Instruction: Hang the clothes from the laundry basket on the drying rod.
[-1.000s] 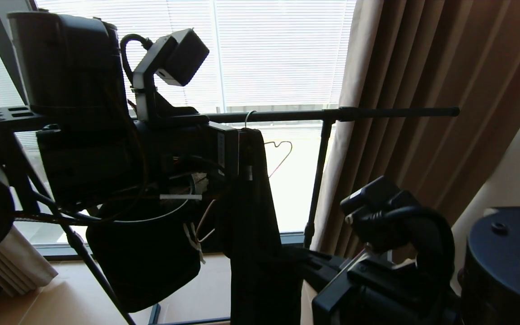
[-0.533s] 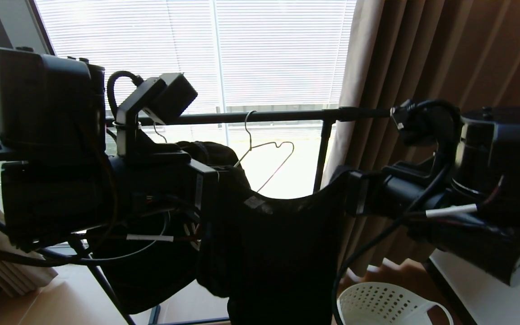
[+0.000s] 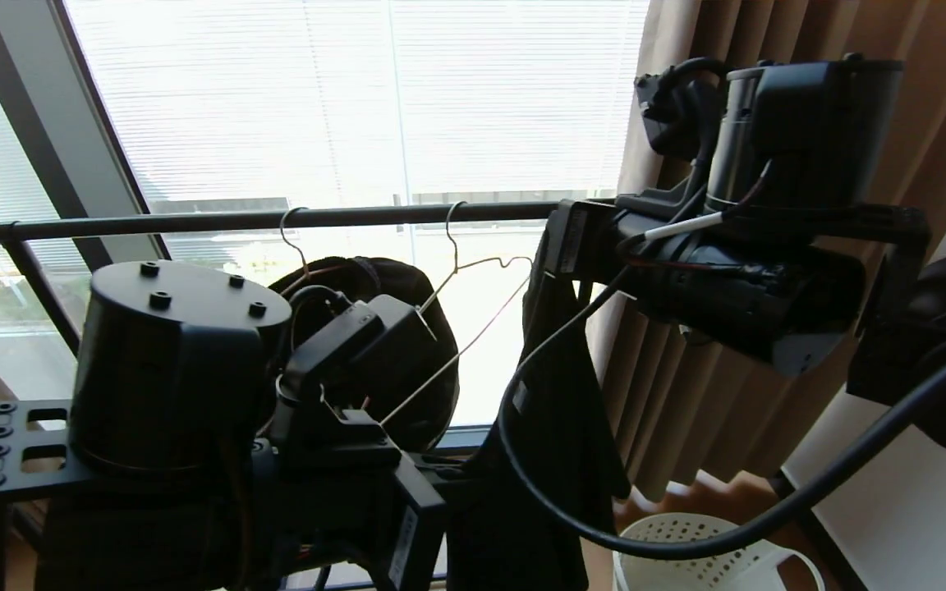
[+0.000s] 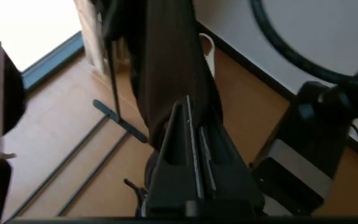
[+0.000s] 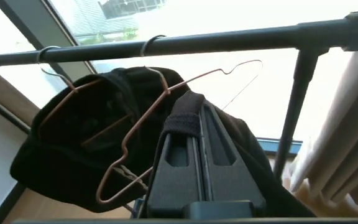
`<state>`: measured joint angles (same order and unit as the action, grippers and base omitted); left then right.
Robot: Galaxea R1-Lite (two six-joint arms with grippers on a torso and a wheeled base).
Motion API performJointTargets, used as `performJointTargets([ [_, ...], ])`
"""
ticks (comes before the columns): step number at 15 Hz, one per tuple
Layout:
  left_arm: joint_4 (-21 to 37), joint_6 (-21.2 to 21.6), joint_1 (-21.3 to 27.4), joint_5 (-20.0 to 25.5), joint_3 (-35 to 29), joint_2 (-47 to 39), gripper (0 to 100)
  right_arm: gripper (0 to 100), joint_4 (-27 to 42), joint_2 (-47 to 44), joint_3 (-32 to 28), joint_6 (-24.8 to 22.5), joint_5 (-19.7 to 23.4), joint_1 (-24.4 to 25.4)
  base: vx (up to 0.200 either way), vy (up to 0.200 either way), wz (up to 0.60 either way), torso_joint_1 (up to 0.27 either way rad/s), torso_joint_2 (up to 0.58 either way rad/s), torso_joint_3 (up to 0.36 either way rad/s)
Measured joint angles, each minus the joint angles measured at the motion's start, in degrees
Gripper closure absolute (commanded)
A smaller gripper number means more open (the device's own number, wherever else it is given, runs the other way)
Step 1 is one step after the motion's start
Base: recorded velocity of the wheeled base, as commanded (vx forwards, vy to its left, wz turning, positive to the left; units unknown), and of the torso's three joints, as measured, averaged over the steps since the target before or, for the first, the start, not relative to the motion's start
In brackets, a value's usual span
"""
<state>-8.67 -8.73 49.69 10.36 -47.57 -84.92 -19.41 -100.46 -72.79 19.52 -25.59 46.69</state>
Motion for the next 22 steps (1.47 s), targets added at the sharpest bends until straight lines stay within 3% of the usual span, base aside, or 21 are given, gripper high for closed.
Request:
performJointTargets([
  [4,-0.06,-4.68,3.58,0.88,-3.43,-3.67,100,100,0.00,-2.32,-1.30,2.29,0.00,3.44,0.000,0.000,0.00,0.000,0.00,0.000],
  [10,-0.22,-5.94,1.68,0.59,-1.38,-1.66,100,100,0.20,-0.28,1.35,3.41,0.02,3.15,0.000,0.000,0.00,0.000,0.00,0.000],
  [14,0.05,-5.55,-4.73,0.52,3.39,3.83,100,100,0.34,4.40,7.96,3.12,-0.16,-0.33,0.000,0.000,0.00,0.000,0.00,0.000],
  [17,-0.28,-5.33,-9.12,0.48,2.69,4.24,100,100,1.23,9.37,14.85,2.56,-0.71,-1.21,0.000,0.000,0.00,0.000,0.00,0.000],
  [22,-1.40,-4.49,-11.69,-0.32,-5.27,-1.16,100,100,3.91,17.66,26.56,2.60,-0.95,5.46,0.000,0.000,0.00,0.000,0.00,0.000],
])
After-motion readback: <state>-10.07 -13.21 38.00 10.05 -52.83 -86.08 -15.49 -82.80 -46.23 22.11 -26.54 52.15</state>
